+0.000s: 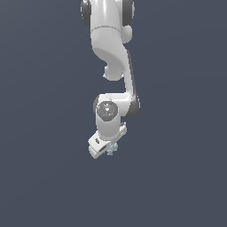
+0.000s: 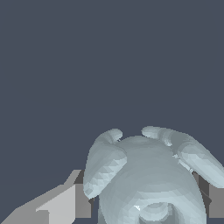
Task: Pick up the object and move it to a goal position.
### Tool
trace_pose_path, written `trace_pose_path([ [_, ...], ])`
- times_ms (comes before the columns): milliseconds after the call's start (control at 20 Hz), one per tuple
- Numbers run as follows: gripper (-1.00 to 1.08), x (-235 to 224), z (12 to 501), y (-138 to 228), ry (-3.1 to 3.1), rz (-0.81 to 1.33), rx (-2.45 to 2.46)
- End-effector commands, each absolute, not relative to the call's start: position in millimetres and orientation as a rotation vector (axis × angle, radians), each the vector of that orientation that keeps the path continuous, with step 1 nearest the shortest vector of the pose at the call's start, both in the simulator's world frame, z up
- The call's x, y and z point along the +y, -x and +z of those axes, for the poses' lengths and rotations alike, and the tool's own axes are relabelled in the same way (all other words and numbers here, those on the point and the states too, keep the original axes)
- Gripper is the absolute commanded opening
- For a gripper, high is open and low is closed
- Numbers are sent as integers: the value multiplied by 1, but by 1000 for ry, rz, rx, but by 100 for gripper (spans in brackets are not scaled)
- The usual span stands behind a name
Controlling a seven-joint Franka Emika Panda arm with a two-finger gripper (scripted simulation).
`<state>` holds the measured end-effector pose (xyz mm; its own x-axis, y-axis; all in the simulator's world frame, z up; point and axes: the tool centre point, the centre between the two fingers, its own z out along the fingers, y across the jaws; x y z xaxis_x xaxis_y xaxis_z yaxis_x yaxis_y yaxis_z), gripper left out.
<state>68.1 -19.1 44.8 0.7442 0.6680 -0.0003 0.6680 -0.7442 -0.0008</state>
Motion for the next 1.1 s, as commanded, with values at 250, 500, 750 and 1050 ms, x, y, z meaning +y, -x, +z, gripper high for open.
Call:
trace_pose_path([
  [250,-100,-68,59,-86,2935,0,-1121],
  [500,-100,-106,70,-101,2935,0,-1121],
  [750,-100,-131,77,-112,2935,0,-1121],
  [1050,-100,-145,81,-118,2935,0,-1121],
])
